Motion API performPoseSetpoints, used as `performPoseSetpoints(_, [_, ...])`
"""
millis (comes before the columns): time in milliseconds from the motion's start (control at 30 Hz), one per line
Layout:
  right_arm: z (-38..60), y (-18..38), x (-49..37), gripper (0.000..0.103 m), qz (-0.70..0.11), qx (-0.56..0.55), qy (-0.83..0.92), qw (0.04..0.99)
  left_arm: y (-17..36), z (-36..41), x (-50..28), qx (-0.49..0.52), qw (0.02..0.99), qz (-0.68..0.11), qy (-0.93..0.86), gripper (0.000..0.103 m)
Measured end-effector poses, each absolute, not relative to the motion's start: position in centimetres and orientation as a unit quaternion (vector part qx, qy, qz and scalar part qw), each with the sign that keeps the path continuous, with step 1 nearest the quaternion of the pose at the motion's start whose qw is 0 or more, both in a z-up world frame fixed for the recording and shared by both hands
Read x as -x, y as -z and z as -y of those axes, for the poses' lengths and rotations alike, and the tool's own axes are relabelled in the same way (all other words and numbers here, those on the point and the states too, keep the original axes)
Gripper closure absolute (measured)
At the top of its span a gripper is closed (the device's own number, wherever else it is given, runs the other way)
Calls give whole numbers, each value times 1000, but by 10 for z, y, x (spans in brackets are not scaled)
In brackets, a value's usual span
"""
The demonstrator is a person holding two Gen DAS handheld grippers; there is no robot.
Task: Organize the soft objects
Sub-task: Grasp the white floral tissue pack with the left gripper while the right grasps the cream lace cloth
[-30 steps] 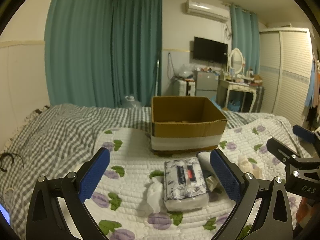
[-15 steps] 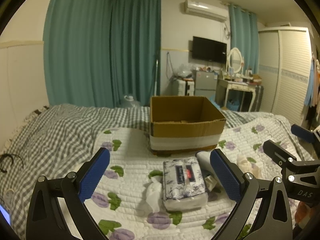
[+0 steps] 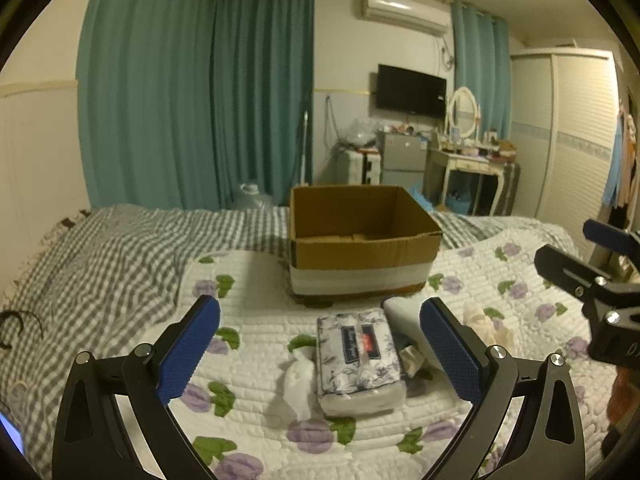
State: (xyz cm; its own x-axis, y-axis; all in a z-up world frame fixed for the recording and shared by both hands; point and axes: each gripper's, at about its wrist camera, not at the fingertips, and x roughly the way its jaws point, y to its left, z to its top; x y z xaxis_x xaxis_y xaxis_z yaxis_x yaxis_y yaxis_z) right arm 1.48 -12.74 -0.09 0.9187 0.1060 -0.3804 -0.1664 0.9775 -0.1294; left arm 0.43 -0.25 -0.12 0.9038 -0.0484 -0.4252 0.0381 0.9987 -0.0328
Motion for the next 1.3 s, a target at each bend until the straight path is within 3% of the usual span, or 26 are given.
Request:
performPoseSetpoints(167, [139, 4, -37, 0, -216, 97, -87, 968, 12, 3, -17, 6, 969, -246, 12, 1])
performPoseSetpoints(467, [173, 88, -85, 3, -336, 70, -43, 938, 67, 17, -49, -1, 942, -334, 31, 1])
performPoseSetpoints(700, [175, 109, -99, 7, -381, 59, -66, 920, 83, 28, -58, -10, 929, -363, 73, 1])
performPoseSetpoints(767, [170, 119, -104, 20, -399, 58, -74, 912, 86, 29, -60, -15, 927, -367, 76, 1])
performPoseSetpoints(833, [167, 126, -108, 50, -413, 56, -85, 905, 88, 32, -61, -23, 926, -370, 76, 1])
performPoseSetpoints(900, [165, 127, -108, 69, -414, 51, -92, 904, 90, 34, -60, -30, 923, -375, 83, 1])
performPoseSetpoints(1033, [168, 118, -100, 81, -398, 40, -92, 912, 93, 36, -60, -22, 919, -381, 101, 1])
performPoseSetpoints(1300, [174, 101, -90, 82, -365, 34, -86, 926, 111, 34, -82, 19, 906, -413, 92, 3])
